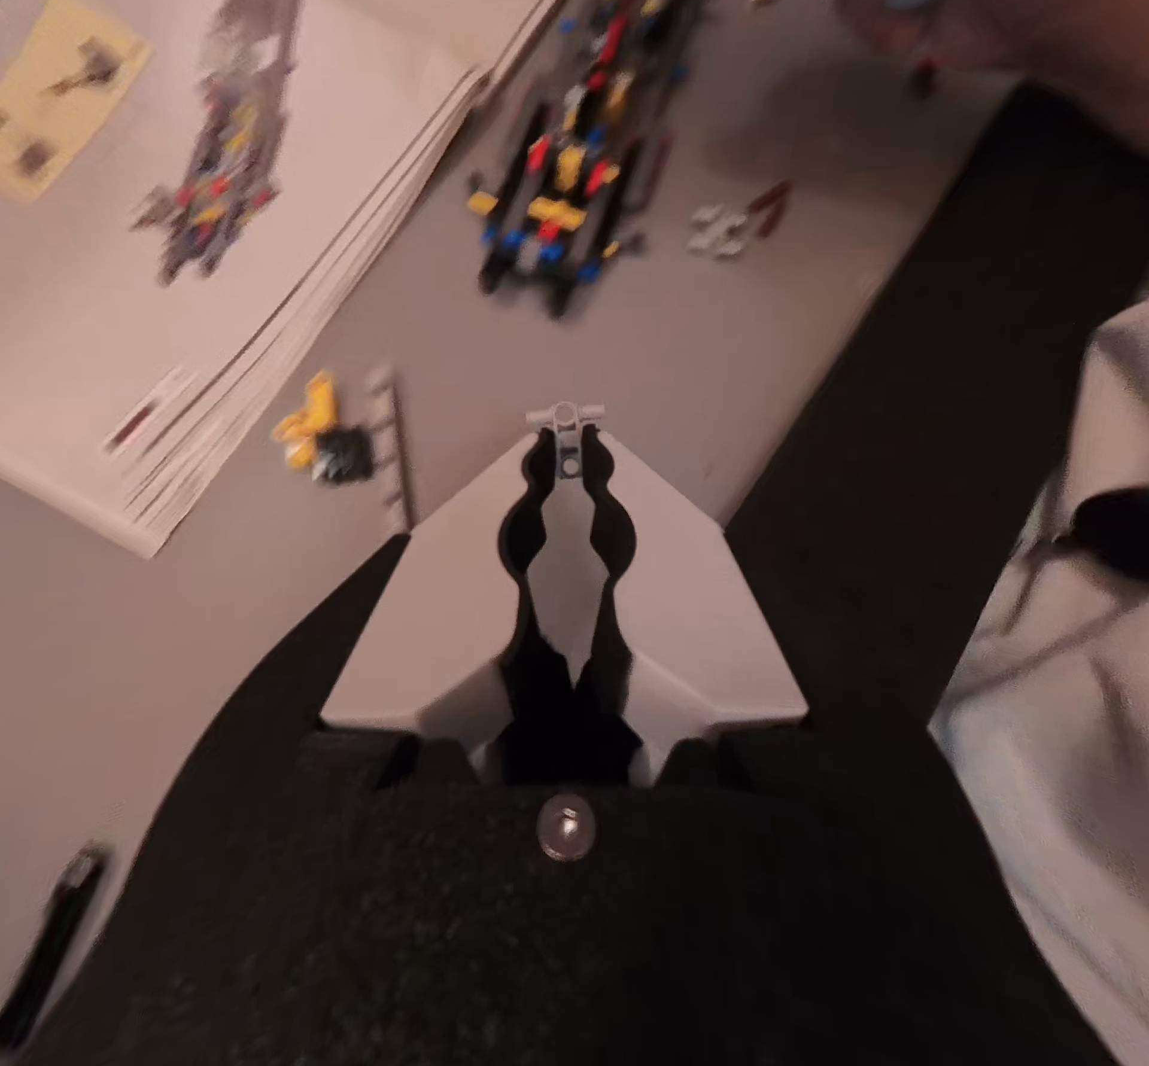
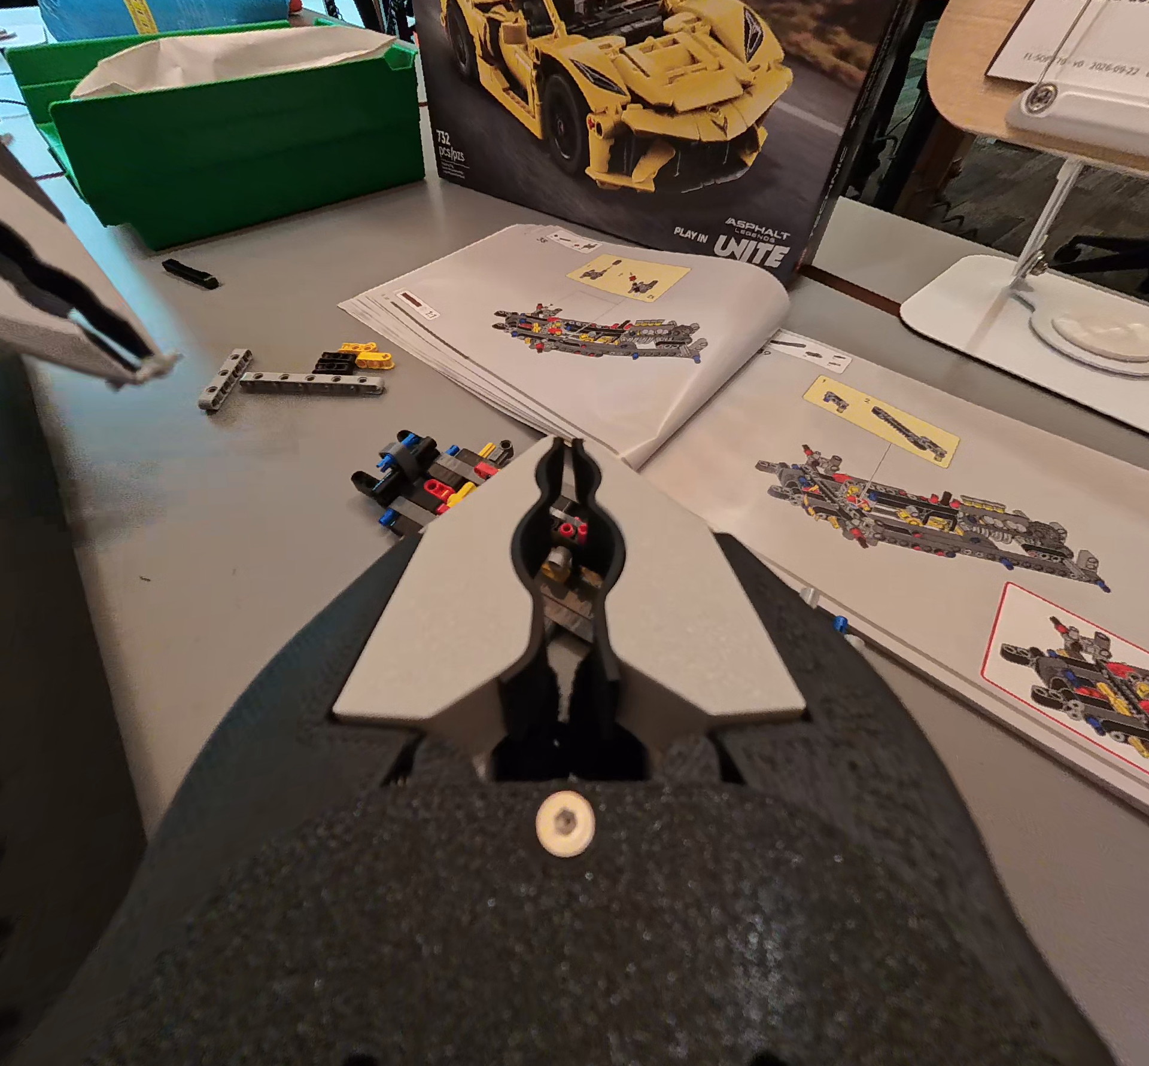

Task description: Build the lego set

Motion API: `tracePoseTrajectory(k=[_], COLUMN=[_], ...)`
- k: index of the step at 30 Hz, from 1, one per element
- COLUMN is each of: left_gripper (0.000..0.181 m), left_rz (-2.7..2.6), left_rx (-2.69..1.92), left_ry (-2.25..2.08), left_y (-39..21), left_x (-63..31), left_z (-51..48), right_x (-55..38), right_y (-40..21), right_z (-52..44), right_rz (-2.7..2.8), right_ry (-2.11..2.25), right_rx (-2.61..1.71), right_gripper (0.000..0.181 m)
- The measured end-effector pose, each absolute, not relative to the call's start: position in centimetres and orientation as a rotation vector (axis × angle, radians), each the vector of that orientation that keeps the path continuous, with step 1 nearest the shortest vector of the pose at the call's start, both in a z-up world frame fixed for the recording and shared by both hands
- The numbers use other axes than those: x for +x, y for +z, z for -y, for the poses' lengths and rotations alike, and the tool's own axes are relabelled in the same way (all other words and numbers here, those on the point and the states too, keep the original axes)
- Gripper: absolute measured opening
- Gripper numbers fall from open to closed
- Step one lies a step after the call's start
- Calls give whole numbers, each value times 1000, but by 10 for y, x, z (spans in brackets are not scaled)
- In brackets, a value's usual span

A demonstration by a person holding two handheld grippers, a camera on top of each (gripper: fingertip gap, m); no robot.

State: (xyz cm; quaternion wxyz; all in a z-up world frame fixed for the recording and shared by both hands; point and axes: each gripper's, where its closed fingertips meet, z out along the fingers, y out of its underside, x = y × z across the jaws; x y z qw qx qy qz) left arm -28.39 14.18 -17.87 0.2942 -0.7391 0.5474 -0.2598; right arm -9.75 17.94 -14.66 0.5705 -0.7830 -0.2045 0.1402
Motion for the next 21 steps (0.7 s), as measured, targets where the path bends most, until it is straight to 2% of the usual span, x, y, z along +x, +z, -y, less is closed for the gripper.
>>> tracePoseTrajectory(k=[3,8,17,21], left_gripper=[7,7,7,23], left_rz=[-1543,-1657,-1721,-1656], left_rx=[-1921,-1962,-1932,-1930], left_ry=[-806,-719,-739,-779], left_y=[-193,-229,-235,-227], left_x=[-219,-171,-159,-159], left_z=[-112,-104,-97,-100], right_x=[-97,-96,-97,-96], right_y=[-147,-147,-148,-146], right_z=[-179,-179,-178,-179], right_rz=[479,480,492,483], right_ry=[325,325,319,331], right_rx=[-1838,-1839,-1839,-1832], right_gripper=[1,1,0,0])
